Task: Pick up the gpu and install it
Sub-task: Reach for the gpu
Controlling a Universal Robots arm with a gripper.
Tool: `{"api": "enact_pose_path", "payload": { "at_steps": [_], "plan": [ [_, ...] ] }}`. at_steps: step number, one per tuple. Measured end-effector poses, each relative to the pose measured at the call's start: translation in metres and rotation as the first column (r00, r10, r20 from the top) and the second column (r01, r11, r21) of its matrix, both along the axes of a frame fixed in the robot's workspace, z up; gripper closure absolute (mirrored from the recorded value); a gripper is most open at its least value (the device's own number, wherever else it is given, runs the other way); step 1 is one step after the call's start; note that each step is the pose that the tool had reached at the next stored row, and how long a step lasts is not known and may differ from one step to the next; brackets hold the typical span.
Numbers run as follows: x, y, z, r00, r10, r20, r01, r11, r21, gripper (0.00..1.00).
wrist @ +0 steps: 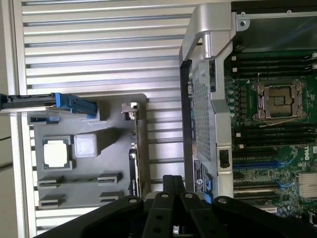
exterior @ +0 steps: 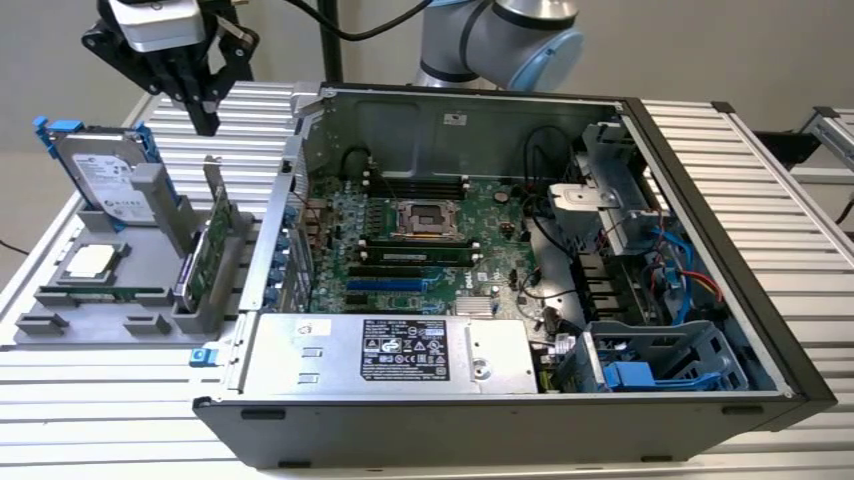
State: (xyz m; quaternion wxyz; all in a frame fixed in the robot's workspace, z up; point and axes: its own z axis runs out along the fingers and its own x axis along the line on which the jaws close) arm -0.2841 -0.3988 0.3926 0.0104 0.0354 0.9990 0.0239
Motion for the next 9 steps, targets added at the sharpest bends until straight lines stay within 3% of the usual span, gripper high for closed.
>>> {"api": "enact_pose_path", "payload": {
  "at_steps": [9],
  "plan": [
    [-0.0117,0.0,0.0,1.0,0.0,0.0003,0.0,1.0,0.0,1.0]
  ]
}}
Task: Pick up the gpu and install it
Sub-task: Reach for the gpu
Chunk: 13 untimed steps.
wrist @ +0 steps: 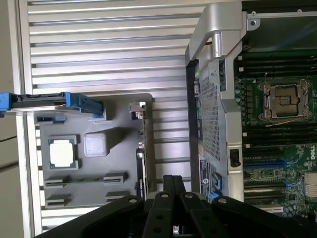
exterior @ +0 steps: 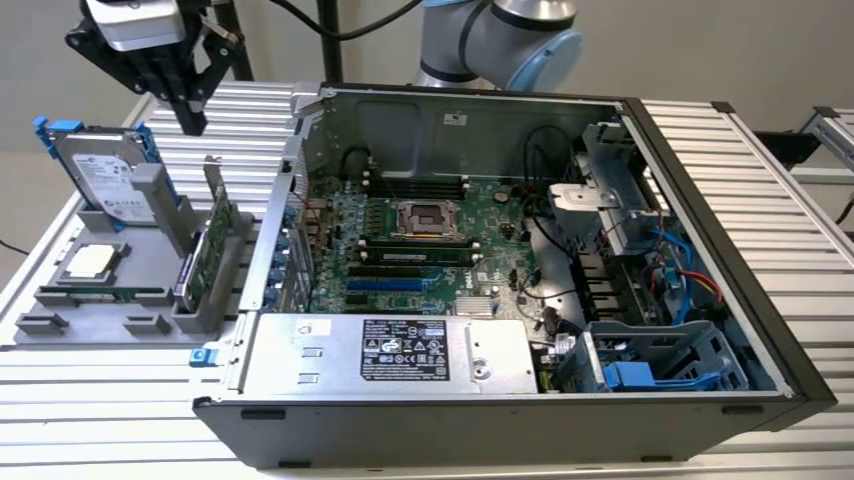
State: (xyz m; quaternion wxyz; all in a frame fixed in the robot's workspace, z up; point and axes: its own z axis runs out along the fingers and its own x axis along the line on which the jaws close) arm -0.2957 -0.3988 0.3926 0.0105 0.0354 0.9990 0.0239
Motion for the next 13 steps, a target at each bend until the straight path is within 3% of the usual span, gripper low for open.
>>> {"api": "enact_pose_path", "payload": {
  "at_steps": [13],
  "plan": [
    [-0.0139,0.0,0.0,1.0,0.0,0.0,0.0,1.0,0.0,1.0]
  ]
}}
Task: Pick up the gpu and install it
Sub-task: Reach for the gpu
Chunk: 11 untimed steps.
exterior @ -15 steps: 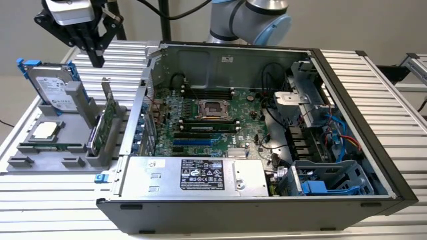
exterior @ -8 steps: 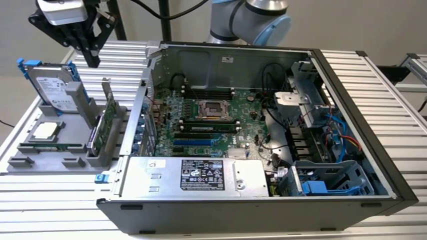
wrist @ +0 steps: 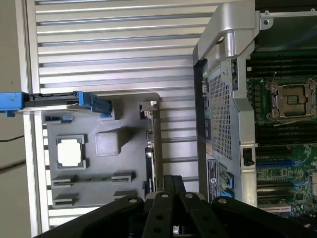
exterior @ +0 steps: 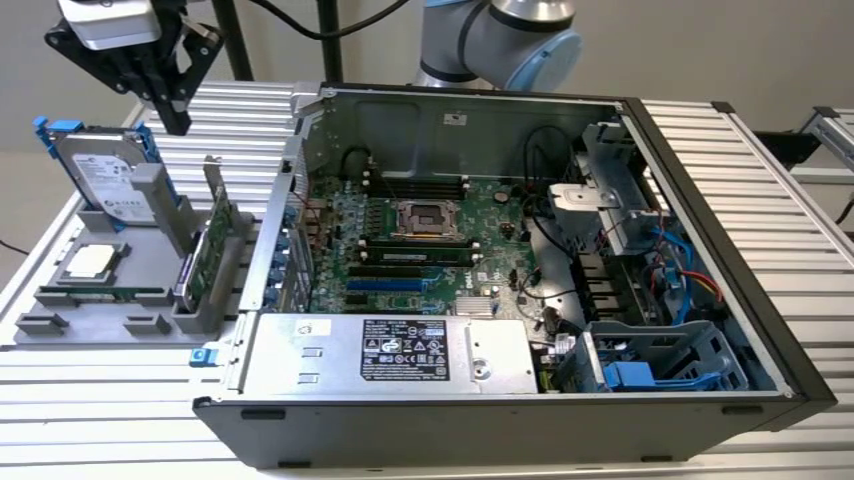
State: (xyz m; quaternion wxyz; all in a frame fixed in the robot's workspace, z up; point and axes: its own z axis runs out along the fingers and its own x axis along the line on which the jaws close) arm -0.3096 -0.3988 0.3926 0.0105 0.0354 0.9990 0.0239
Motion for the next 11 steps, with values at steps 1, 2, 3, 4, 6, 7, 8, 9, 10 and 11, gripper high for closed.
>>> {"api": "enact_pose_path", "payload": {
  "at_steps": [1,2,3,4,6,7,8,9,10,11],
  "plan": [
    [-0.0009,0.0,0.0,1.0,0.0,0.0,0.0,1.0,-0.0001,1.0],
    [-0.0017,0.0,0.0,1.0,0.0,0.0,0.0,1.0,0.0,1.0],
    [-0.0026,0.0,0.0,1.0,0.0,-0.0001,0.0,1.0,0.0,1.0],
    [-0.0035,0.0,0.0,1.0,0.0,-0.0001,0.0,1.0,0.0,1.0],
    [-0.0052,0.0,0.0,1.0,0.0,0.0,0.0,1.0,-0.0001,1.0],
    [-0.0061,0.0,0.0,1.0,0.0,0.0,0.0,1.0,0.0,1.0],
    [-0.007,0.0,0.0,1.0,0.0,0.0001,0.0,1.0,0.0,1.0],
    [-0.0079,0.0,0.0,1.0,0.0,0.0,0.0,1.0,0.0,1.0],
    [-0.0088,0.0,0.0,1.0,0.0,0.0001,0.0,1.0,0.0,1.0],
    [-0.0097,0.0,0.0,1.0,0.0,0.0,0.0,1.0,0.0,1.0]
  ]
}}
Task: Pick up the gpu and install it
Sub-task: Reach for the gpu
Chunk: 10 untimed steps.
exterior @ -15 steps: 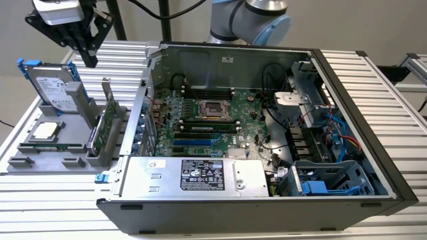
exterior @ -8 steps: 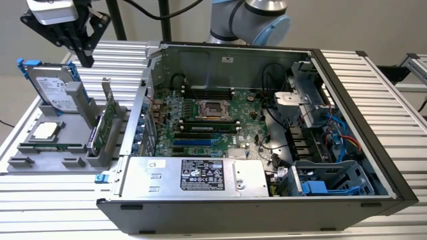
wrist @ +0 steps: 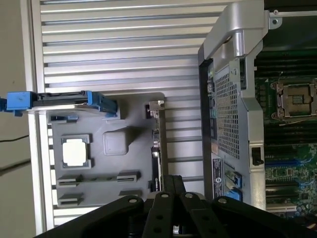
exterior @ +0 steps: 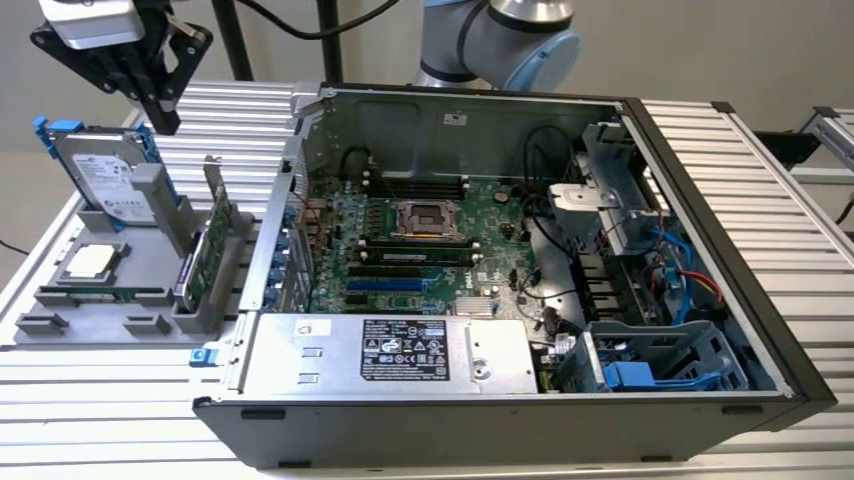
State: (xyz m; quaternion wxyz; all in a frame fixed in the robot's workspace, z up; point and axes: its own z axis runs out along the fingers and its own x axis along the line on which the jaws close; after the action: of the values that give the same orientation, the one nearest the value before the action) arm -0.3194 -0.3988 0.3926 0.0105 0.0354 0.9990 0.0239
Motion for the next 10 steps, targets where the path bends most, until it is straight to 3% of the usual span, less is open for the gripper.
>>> {"api": "enact_pose_path", "payload": {
  "at_steps": [10],
  "plan": [
    [-0.009,0.0,0.0,1.0,0.0,-0.0001,0.0,1.0,-0.0001,1.0]
  ]
}}
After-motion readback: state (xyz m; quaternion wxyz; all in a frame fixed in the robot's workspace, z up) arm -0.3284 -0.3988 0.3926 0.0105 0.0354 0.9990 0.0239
